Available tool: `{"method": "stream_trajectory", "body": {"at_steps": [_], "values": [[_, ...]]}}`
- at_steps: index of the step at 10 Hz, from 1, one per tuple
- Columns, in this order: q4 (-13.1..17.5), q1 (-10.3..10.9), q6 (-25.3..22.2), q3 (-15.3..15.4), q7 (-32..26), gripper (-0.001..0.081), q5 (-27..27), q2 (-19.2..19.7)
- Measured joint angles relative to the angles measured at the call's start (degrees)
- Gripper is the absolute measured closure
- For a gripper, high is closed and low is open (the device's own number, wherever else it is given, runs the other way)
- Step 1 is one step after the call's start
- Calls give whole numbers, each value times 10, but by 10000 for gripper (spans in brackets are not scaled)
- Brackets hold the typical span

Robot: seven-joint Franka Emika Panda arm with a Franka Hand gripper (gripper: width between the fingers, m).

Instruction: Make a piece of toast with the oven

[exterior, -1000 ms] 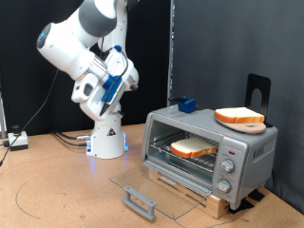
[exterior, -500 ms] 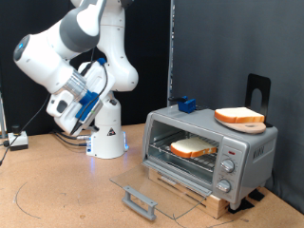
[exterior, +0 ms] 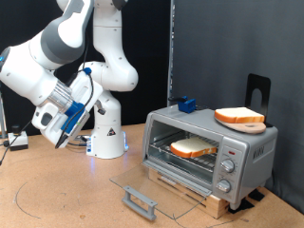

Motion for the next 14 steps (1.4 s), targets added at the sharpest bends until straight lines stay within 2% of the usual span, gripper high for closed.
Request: {"method": "stream_trajectory", "body": {"at_steps": [1, 2, 4, 6, 7, 9, 10, 14], "values": [[1, 0, -17, -1, -3, -3, -11, 9], [0, -1, -11, -2, -3, -3, -32, 25], [-1, 0, 19, -2, 17, -3, -73, 65], [0, 0, 54, -2, 42, -3, -85, 99], [0, 0, 52, -2, 37, -3, -84, 99], [7, -5, -1, -2, 28, -3, -69, 110], [8, -8, -2, -2, 13, -3, -56, 124], [2, -4, 78, 5, -24, -3, -51, 197]]}}
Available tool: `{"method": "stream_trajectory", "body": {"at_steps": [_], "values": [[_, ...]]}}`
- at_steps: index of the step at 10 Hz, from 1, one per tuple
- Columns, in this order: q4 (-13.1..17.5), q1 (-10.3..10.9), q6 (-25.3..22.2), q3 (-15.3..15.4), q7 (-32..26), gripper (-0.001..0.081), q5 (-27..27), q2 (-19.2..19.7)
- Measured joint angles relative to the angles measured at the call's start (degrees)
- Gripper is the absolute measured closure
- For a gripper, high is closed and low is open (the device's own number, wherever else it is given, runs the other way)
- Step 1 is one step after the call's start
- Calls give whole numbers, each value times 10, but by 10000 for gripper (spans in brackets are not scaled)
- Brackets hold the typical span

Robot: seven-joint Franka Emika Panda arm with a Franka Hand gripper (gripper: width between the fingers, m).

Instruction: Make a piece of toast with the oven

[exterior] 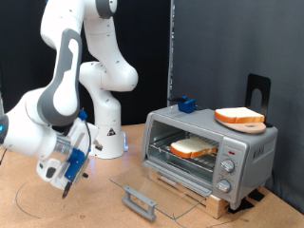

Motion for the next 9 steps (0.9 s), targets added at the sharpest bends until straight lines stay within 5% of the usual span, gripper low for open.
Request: {"method": "stream_trajectory", "body": {"at_steps": [5, 9], "values": [[-11, 3, 38, 16, -7, -3, 14, 54], [-51, 11, 59, 50, -15, -3, 32, 56]]}}
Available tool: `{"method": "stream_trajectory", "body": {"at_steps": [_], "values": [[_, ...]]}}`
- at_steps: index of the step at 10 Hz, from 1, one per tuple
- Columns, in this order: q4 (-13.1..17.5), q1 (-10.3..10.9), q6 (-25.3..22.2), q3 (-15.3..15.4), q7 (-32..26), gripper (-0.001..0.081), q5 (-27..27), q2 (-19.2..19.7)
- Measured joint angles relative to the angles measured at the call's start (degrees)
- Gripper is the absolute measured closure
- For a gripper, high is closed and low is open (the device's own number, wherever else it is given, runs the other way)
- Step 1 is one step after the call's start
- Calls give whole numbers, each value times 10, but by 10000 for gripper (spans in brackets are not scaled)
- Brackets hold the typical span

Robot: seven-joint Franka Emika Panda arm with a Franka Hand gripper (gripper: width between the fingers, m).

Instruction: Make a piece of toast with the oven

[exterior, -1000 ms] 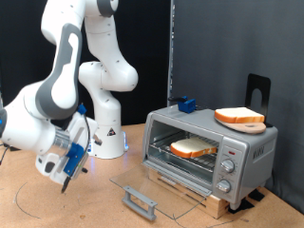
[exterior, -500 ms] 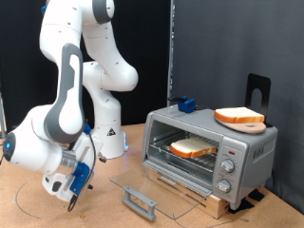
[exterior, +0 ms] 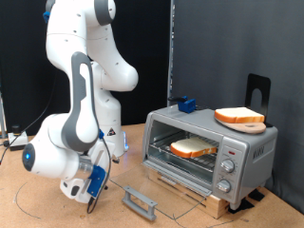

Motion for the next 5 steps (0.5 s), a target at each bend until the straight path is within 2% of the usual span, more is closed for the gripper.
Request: {"method": "stream_trajectory", "body": {"at_steps": [3, 4, 5], "values": [[-24, 2, 5, 26, -4, -3, 26, -7], [-27, 1, -10, 30, -4, -3, 30, -13], [-24, -3, -47, 29, 3, -3, 32, -21]]}}
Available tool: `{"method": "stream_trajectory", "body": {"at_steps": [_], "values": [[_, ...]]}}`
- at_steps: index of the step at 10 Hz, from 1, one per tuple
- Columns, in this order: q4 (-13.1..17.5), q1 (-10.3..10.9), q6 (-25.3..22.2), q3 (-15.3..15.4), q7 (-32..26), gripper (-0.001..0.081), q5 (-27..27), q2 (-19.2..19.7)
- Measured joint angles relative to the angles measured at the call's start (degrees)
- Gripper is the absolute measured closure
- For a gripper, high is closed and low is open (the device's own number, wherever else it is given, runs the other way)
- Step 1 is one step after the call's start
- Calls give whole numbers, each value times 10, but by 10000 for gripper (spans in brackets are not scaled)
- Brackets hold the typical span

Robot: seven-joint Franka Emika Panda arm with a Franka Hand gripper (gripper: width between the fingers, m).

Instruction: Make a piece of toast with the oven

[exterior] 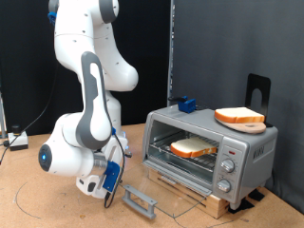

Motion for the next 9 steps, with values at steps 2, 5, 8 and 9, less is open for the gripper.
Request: {"method": "stream_trajectory", "body": {"at_steps": [2, 5, 8, 9], "values": [[17, -22, -113, -2, 9, -3, 8, -11], [27, -37, -213, -1, -1, -3, 12, -32], [5, -33, -228, 17, 0, -3, 11, -75], [-6, -32, -228, 25, -3, -3, 11, -91]]}}
